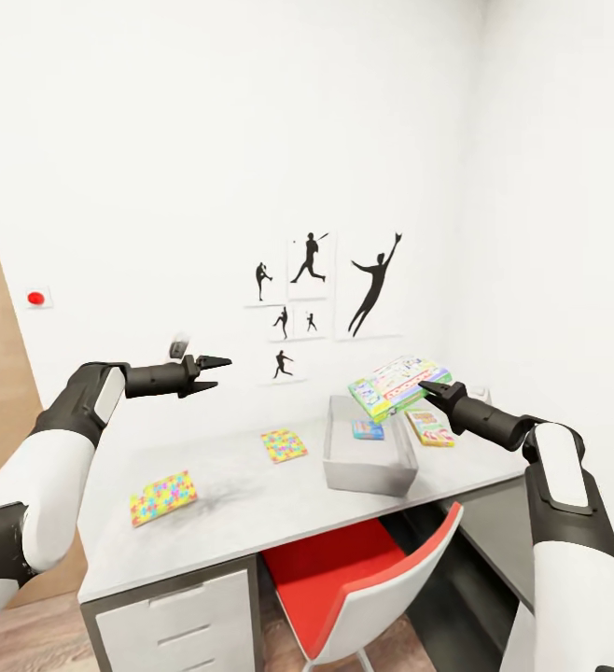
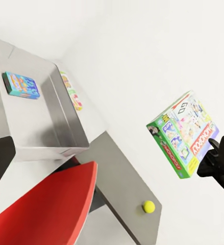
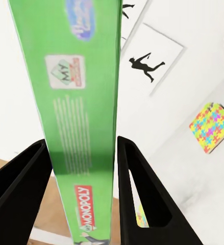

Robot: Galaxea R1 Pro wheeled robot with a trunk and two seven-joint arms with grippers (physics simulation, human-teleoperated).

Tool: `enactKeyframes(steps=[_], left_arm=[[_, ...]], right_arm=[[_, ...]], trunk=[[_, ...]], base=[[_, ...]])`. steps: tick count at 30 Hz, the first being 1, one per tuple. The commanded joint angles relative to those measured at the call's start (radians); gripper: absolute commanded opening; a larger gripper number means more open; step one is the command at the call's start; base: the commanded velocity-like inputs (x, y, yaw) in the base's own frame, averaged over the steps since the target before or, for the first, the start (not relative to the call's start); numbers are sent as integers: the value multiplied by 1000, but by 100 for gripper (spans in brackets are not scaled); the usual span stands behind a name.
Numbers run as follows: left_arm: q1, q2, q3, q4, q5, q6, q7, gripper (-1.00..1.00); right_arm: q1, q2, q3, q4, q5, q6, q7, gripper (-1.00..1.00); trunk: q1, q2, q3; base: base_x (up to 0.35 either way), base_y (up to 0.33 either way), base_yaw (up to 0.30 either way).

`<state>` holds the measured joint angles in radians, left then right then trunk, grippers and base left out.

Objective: Put all the toys in the child's room - the three board games (two on the bed and one on the table), the two jigsaw puzzles on the table, and the tennis ball on the table - inside the toy box on the table in the child's room.

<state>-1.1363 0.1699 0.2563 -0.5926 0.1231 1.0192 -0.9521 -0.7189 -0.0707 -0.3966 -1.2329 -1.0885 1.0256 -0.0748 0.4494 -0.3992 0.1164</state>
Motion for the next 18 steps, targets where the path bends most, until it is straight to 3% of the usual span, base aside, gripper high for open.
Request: enactKeyframes(steps=[1, 18], left_arm=[[0, 0, 1, 0, 3, 6, 0, 100], [0, 0, 0, 0, 1, 6, 0, 100]], right_arm=[[-1, 0, -1, 0, -9, 4, -8, -100], [-5, 0, 0, 25, -7, 4, -13, -100]], trunk=[[1, -1, 0], [1, -1, 0]], base=[[53, 24, 0], [64, 56, 0]])
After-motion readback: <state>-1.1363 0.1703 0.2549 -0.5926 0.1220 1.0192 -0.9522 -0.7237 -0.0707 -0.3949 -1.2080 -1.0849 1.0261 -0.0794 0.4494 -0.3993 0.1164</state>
